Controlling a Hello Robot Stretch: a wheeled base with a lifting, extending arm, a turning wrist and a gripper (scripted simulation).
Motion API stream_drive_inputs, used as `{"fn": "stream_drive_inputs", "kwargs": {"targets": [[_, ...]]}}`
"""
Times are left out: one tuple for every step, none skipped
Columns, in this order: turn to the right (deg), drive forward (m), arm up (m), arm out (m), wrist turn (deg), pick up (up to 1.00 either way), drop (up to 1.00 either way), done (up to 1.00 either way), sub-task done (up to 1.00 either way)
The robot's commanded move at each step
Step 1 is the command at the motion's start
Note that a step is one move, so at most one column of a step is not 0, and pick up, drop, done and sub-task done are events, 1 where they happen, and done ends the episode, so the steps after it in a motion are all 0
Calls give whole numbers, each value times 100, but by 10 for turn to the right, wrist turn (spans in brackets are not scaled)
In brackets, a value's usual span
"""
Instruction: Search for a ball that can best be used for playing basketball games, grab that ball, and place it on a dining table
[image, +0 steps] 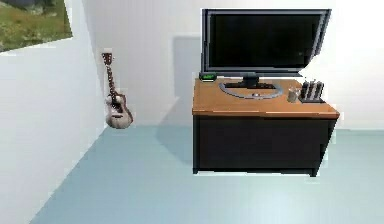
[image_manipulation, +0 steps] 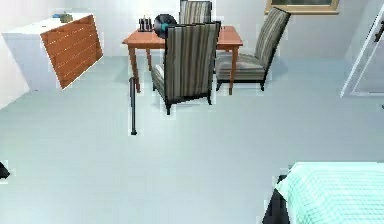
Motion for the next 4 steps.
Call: {"fn": "stream_drive_inputs", "kwargs": {"targets": [[-450, 0, 0, 0, 0, 0, 0, 0, 0], [-120, 0, 0, 0, 0, 0, 0, 0, 0], [0, 5, 0, 0, 0, 0, 0, 0, 0], [450, 0, 0, 0, 0, 0, 0, 0, 0]]}}
